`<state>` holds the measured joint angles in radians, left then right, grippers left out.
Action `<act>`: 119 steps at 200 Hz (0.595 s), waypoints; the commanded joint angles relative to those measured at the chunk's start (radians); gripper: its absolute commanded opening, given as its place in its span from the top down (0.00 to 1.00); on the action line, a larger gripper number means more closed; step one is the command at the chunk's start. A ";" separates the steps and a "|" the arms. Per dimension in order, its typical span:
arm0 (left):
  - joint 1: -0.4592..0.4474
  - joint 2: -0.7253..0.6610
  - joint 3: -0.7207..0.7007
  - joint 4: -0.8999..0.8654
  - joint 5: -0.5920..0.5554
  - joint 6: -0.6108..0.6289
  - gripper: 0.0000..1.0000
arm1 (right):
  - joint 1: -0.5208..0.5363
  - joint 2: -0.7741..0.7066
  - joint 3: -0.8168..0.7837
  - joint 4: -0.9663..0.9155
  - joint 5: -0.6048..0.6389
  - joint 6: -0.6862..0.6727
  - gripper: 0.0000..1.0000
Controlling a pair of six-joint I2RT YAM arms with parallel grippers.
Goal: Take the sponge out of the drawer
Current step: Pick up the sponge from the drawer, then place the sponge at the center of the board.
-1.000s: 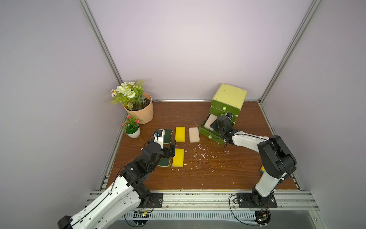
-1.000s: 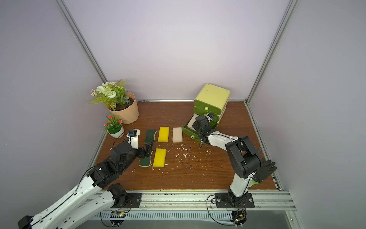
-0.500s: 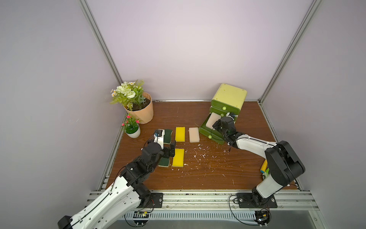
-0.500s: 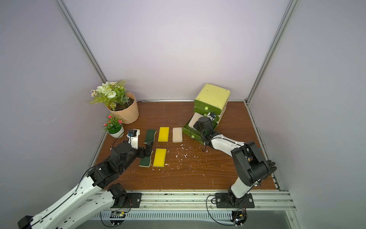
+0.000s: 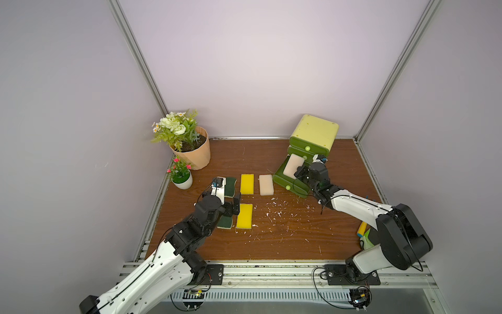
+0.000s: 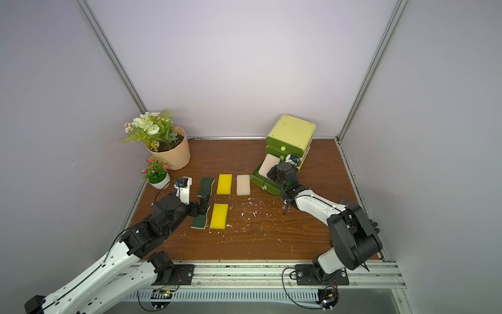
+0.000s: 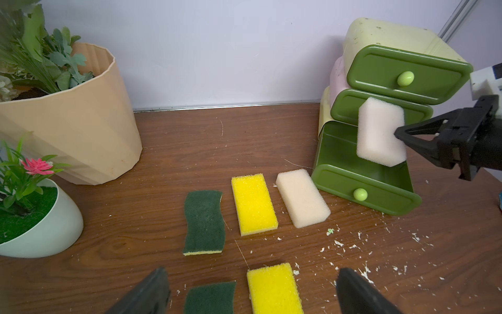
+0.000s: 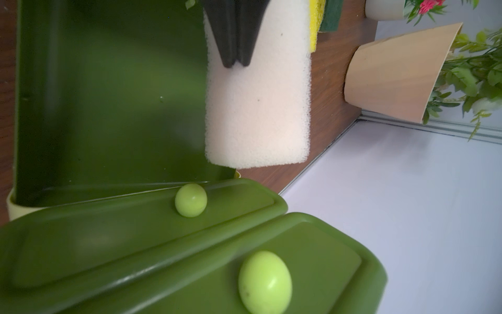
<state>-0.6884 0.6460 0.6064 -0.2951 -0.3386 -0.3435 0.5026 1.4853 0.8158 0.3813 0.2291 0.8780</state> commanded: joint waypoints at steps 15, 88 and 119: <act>0.007 0.000 -0.010 0.009 -0.017 0.010 0.02 | -0.006 -0.066 -0.016 0.009 -0.036 -0.034 1.00; 0.009 -0.020 -0.014 0.014 -0.020 0.007 0.02 | -0.006 -0.120 -0.047 -0.034 -0.118 -0.066 1.00; 0.009 -0.020 -0.016 0.013 -0.031 0.005 0.02 | -0.006 -0.162 -0.062 -0.046 -0.143 -0.080 1.00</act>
<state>-0.6884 0.6350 0.6025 -0.2951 -0.3458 -0.3431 0.5018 1.3849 0.7643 0.3344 0.1223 0.8318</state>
